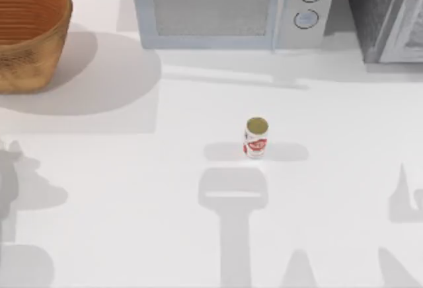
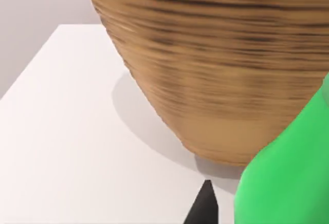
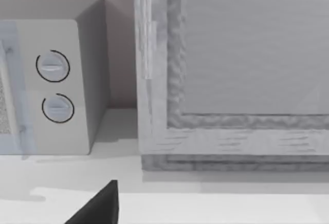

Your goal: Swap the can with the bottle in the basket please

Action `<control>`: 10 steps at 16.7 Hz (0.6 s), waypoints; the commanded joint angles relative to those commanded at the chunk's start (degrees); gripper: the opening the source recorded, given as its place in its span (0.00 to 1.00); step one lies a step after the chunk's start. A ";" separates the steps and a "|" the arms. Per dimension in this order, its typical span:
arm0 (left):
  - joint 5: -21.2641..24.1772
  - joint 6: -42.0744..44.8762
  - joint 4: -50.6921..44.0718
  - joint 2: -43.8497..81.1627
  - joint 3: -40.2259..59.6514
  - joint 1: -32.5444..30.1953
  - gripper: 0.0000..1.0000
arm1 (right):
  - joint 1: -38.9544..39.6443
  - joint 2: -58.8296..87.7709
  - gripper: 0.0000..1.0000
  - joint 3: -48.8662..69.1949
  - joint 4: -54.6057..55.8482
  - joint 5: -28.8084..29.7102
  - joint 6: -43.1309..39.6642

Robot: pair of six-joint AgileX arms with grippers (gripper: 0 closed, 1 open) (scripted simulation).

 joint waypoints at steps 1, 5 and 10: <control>-0.42 -0.03 -1.63 -1.87 1.07 1.16 0.00 | 0.00 0.00 1.00 0.00 0.00 0.00 0.00; -2.62 -0.31 -11.86 -10.34 7.80 4.74 0.00 | 0.00 0.00 1.00 0.00 0.00 0.00 0.00; -5.64 -0.87 -30.74 -18.07 20.38 2.51 0.00 | 0.00 0.00 1.00 0.00 0.00 0.00 0.00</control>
